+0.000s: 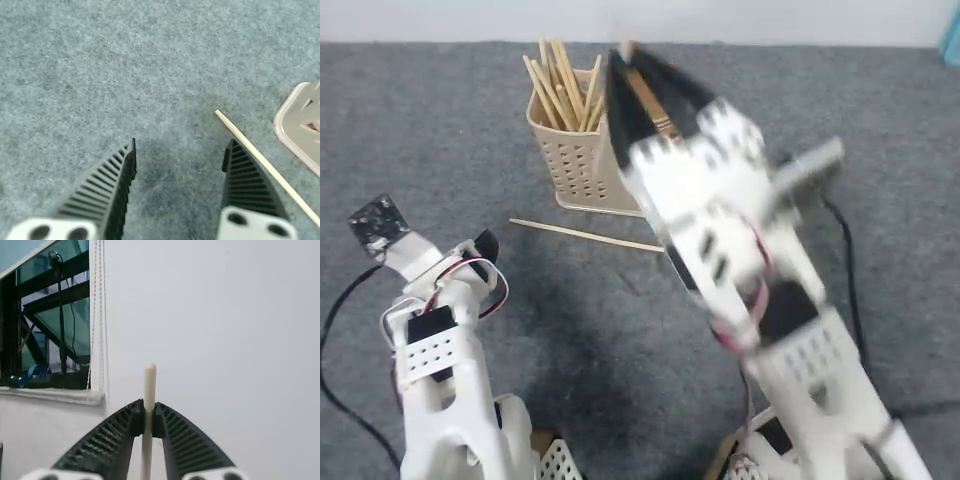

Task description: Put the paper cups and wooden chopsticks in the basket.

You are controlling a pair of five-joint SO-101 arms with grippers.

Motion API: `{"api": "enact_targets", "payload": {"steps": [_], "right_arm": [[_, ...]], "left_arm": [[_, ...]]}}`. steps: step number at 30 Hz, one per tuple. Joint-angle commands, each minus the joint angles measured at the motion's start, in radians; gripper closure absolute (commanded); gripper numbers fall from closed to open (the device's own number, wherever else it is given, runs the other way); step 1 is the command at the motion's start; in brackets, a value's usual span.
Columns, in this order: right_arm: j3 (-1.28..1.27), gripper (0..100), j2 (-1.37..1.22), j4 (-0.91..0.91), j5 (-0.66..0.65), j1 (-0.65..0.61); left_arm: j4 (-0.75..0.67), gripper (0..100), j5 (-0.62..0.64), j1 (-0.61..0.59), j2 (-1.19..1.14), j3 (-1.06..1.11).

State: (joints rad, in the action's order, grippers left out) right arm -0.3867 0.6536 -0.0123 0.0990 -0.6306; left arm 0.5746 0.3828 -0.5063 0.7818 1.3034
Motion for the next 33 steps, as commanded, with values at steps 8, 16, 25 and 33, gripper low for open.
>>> {"api": "enact_targets", "payload": {"steps": [8, 16, 25, 33], "right_arm": [[0.899, 99.2, -0.792, -0.048, -0.121, 0.027], [0.911, 99.1, -0.972, -0.209, -0.121, 0.028], [0.717, 99.1, -0.972, -0.219, -0.121, 0.03], [0.723, 79.8, -0.863, -0.371, -0.121, -0.012]], "left_arm": [[-0.029, 74, 0.012, -0.003, 0.017, -0.038], [-0.029, 74, 0.012, -0.003, 0.017, -0.039], [-0.029, 74, 0.012, -0.003, 0.017, -0.039], [-0.029, 74, 0.012, -0.003, 0.017, -0.039]]}}
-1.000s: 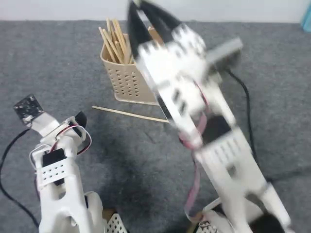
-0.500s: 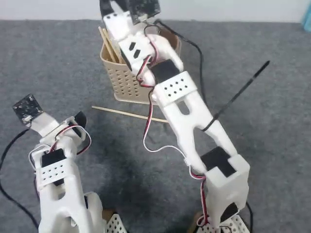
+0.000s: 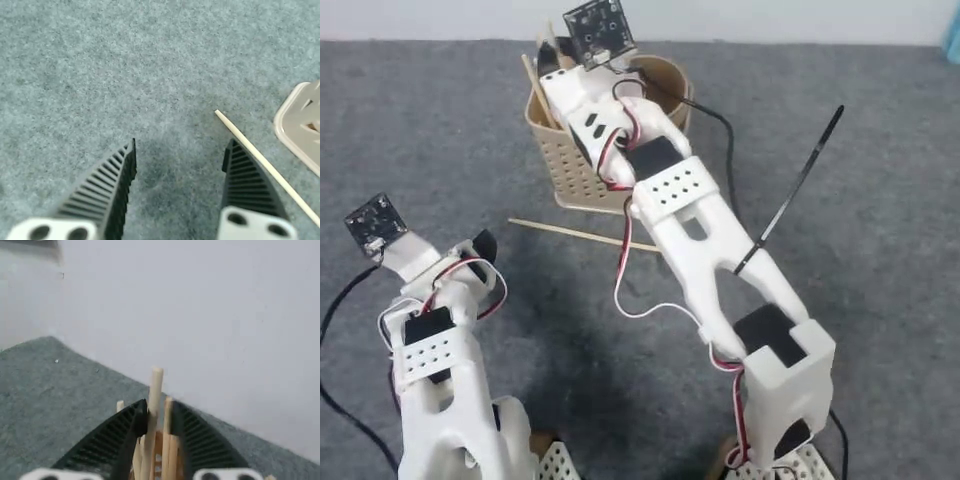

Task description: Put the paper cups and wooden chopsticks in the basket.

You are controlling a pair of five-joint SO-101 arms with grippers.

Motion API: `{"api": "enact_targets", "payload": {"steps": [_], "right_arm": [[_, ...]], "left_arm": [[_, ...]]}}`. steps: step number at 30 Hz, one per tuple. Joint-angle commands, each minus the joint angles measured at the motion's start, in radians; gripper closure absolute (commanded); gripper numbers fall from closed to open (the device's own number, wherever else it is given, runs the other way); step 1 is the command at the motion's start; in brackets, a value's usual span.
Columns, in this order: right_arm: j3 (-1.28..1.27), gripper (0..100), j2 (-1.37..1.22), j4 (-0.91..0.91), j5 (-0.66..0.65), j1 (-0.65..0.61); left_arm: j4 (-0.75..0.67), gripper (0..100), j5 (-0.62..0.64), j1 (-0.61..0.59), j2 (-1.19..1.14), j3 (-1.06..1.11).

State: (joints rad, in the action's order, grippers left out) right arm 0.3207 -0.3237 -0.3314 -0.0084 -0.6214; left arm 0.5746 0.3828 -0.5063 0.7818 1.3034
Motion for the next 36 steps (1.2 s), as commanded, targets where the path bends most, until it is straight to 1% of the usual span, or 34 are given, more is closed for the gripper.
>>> {"api": "enact_targets", "payload": {"steps": [1, 7, 10, 12, 14, 17, 19, 22, 24, 28, 32, 36], "right_arm": [[0.015, 79.8, 0.147, -0.073, -0.014, -0.025], [0.015, 86.7, 0.381, -0.217, -0.014, -0.084], [0.015, 90.2, 0.492, -0.329, -0.014, -0.119], [0.012, 91.9, 0.549, -0.438, -0.014, -0.142], [0.009, 92.8, 0.578, -0.584, -0.014, -0.168], [0.009, 92.5, 0.585, -0.837, -0.018, -0.2], [0.006, 92.5, 0.573, -0.972, -0.02, -0.205], [0.006, 92.7, 0.522, -1.119, -0.02, -0.199], [-0.015, 92.8, 0.476, -1.185, -0.02, -0.183], [-0.11, 92.8, 0.374, -1.214, -0.035, -0.156], [-0.176, 92.5, 0.282, -1.171, -0.193, -0.107], [-0.25, 92.5, 0.22, -1.027, -0.311, -0.027]], "left_arm": [[-0.029, 74, 0.012, -0.003, 0.017, -0.039], [-0.029, 74, 0.012, -0.006, 0.017, -0.039], [-0.029, 74, 0.012, -0.006, 0.017, -0.039], [-0.029, 74, 0.012, -0.006, 0.017, -0.039], [-0.029, 74, 0.012, -0.006, 0.017, -0.039], [-0.029, 74, 0.012, -0.008, 0.017, -0.039], [-0.029, 74, 0.012, -0.008, 0.017, -0.039], [-0.029, 74, 0.012, -0.008, 0.017, -0.039], [-0.029, 74, 0.012, -0.008, 0.017, -0.039], [-0.029, 74, 0.012, -0.008, 0.017, -0.039], [-0.029, 74, 0.012, -0.008, 0.017, -0.039], [-0.029, 74, 0.012, -0.008, 0.017, -0.039]]}}
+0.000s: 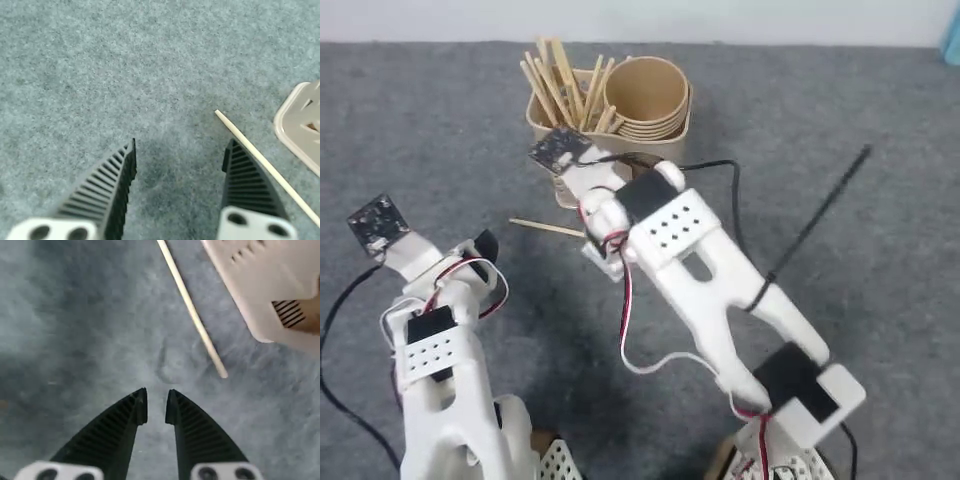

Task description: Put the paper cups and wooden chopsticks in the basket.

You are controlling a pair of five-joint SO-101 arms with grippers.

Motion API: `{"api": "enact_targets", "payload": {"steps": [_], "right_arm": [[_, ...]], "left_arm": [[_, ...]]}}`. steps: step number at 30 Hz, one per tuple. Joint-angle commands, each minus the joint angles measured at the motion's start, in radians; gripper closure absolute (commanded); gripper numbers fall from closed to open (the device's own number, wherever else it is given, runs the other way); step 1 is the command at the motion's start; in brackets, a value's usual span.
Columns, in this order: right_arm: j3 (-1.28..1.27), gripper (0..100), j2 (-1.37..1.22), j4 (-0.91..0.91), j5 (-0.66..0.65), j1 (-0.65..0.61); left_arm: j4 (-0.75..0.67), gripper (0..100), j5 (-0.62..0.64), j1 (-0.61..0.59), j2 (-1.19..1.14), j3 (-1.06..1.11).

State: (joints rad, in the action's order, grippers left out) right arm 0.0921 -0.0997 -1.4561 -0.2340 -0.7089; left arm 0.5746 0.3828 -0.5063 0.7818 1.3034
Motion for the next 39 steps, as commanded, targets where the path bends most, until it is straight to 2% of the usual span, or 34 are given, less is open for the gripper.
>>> {"api": "enact_targets", "payload": {"steps": [1, 5, 15, 19, 29, 39], "right_arm": [[-0.043, 92.4, -0.013, 0.142, -0.11, 0.076], [-0.149, 92.4, -0.036, 0.294, -0.187, 0.108], [-0.448, 92.4, -0.047, 0.7, -0.272, 0.105], [-0.52, 92.4, -0.048, 0.803, -0.279, 0.11], [-0.551, 92.4, -0.051, 0.855, -0.313, 0.12], [-0.471, 93.0, -0.196, 0.845, -0.313, 0.16]], "left_arm": [[-0.029, 74, 0.012, -0.008, 0.017, -0.039], [-0.029, 74, 0.012, -0.008, 0.017, -0.039], [-0.049, 74, 0.012, -0.008, 0.017, -0.038], [-0.049, 74, 0.012, -0.008, 0.017, -0.038], [-0.048, 74, 0.012, -0.008, 0.017, -0.038], [-0.046, 74, 0.012, -0.009, 0.017, -0.036]]}}
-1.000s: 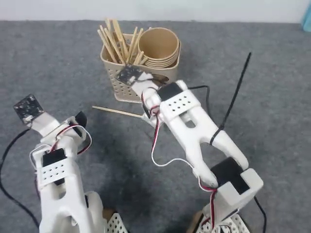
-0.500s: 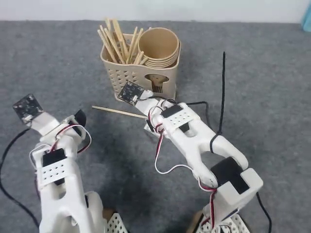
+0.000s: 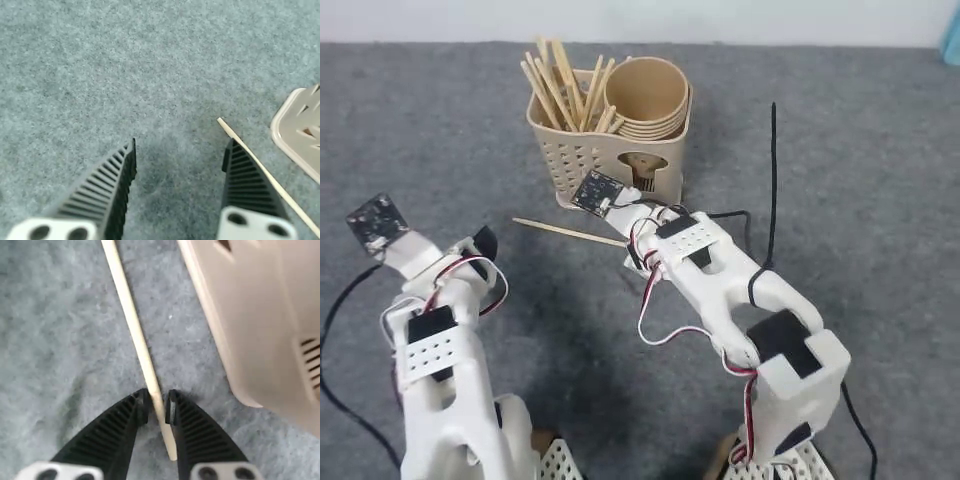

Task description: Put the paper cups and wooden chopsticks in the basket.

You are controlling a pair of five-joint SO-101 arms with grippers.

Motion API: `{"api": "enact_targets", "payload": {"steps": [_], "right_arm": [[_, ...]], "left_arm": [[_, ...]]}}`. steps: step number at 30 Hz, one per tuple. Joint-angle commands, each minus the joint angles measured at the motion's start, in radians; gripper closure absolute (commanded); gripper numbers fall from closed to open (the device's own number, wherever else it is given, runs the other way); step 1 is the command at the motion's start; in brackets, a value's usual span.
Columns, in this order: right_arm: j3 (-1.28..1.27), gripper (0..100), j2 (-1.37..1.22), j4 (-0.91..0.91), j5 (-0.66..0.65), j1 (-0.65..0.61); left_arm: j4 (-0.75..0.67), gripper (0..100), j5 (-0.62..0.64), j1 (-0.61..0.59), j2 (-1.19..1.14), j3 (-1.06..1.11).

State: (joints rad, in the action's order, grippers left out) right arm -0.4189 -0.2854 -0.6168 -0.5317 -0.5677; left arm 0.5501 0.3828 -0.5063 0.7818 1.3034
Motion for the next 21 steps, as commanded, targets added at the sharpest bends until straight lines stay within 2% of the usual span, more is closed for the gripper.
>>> {"api": "enact_targets", "payload": {"steps": [1, 4, 9, 18, 21], "right_arm": [[0.037, 93.5, -0.001, 0.005, -0.015, 0.016], [0.035, 99.7, 0.058, -0.054, -0.008, -0.002], [0.035, 99.1, 0.245, -0.254, -0.009, -0.035], [0.025, 99.1, 0.521, -0.805, -0.017, -0.015], [-0.048, 99.1, 0.591, -0.918, -0.086, 0.027]], "left_arm": [[-0.021, 74, 0.012, -0.009, 0.017, -0.036], [-0.021, 74, 0.012, -0.009, 0.017, -0.036], [-0.021, 74, 0.012, -0.009, 0.017, -0.036], [-0.023, 74, 0.012, -0.032, 0.017, -0.036], [-0.023, 74, 0.012, -0.035, 0.017, -0.036]]}}
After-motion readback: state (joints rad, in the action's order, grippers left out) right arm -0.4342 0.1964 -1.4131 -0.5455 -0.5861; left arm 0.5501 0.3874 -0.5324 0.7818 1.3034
